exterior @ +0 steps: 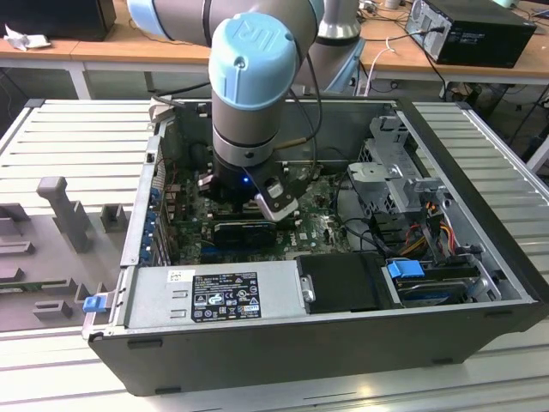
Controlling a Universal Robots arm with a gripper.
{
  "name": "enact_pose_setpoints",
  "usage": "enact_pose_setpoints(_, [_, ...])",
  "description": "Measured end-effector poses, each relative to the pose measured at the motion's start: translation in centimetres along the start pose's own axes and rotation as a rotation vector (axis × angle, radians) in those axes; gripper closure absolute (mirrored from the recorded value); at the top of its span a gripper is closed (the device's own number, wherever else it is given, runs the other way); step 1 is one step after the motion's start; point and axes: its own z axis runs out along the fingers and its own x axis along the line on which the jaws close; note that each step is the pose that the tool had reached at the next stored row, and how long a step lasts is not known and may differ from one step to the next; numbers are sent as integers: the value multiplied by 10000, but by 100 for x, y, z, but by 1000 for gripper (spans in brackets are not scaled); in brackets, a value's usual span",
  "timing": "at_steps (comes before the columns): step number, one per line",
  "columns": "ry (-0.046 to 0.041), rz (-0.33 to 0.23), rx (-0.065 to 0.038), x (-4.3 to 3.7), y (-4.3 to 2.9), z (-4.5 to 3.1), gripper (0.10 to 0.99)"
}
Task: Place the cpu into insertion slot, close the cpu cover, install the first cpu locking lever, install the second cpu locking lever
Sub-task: 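Install the second cpu locking lever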
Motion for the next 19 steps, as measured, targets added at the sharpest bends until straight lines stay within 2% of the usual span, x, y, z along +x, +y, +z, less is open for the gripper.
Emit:
enact_pose_setpoints(4, [-15,-6,-202,22,-24,27,980])
enact_pose_setpoints(8, [-19,-12,-268,29,-38,69,980])
enact_pose_setpoints(10, [-28,-12,-369,33,-42,87,980])
enact_pose_setpoints(13, [-35,-17,-469,32,-45,102,980])
enact_pose_setpoints(19, [-43,-20,-563,41,-35,131,980])
